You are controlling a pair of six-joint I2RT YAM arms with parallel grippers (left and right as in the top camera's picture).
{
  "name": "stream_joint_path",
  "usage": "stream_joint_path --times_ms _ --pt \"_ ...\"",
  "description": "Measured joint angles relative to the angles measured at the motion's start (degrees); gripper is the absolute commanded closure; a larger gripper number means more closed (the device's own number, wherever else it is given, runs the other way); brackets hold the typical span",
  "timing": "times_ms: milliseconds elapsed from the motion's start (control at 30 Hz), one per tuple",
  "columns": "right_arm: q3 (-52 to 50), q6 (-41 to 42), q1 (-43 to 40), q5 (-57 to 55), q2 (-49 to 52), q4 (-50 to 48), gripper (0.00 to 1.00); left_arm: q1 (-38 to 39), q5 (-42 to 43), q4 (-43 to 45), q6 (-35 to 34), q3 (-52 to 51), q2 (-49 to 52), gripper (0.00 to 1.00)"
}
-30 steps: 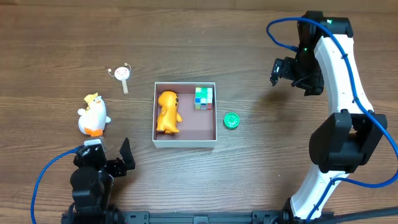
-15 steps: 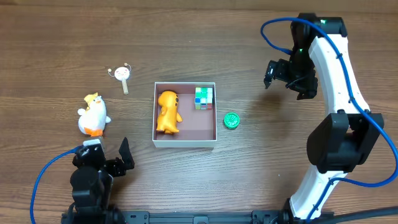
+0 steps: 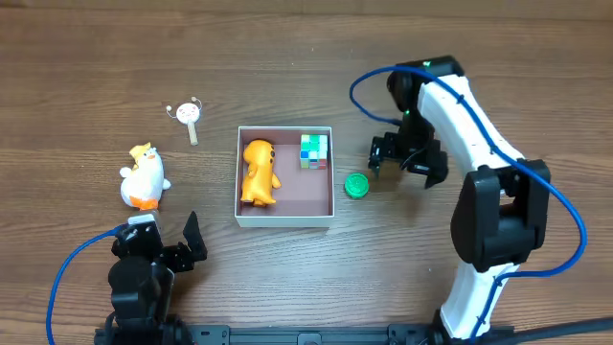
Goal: Pack container
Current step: 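Move the right gripper down over the green round toy, then grasp the green toy with the right gripper and lift it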
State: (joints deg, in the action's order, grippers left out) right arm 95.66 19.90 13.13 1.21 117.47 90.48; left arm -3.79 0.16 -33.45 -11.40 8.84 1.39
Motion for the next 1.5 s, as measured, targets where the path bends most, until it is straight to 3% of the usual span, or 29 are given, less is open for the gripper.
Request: stream_joint_path --times_ms 200,633,800,1500 --pt "-1.4 -2.2 4.5 3.1 0.0 -5.4 0.0 0.0 0.0 0.0 0.0 0.0 0.0 0.0" --pt "-1.7 -0.9 4.6 3.3 0.0 -11.0 0.0 0.0 0.0 0.0 0.0 0.0 0.0 0.0" --pt "-7.7 -0.3 4.5 3.4 -0.1 -12.9 0.0 0.0 0.0 0.0 0.0 0.0 0.0 0.0" --pt "-15.6 -1.5 4.1 1.1 -0.1 -22.1 0.0 0.0 0.0 0.0 0.0 0.0 0.0 0.0"
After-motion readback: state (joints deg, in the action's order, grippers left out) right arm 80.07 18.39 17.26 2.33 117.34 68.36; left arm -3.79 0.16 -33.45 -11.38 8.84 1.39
